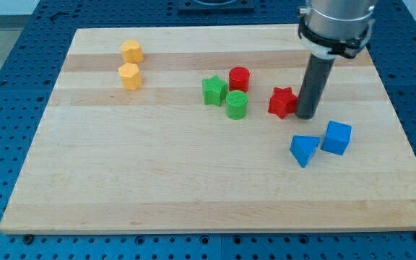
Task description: Push the red circle to red star
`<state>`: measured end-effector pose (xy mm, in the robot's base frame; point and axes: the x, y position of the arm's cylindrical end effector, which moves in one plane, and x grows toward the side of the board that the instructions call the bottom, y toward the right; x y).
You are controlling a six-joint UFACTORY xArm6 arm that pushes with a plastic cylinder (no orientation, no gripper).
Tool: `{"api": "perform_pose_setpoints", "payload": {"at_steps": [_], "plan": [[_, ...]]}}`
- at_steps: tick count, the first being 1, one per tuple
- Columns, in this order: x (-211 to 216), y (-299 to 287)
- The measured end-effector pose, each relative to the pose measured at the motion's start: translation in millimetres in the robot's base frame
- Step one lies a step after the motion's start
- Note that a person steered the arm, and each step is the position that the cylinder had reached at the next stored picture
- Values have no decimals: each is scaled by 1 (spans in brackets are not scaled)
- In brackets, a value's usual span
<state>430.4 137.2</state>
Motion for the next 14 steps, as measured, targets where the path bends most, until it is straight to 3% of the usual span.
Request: {"api": "perform_pose_setpoints", "payload": {"at_steps": [2,4,6,10,14], "plan": [[-11,-34],[-22,20],[-72,22],[-107,-137],[-98,-111]]}}
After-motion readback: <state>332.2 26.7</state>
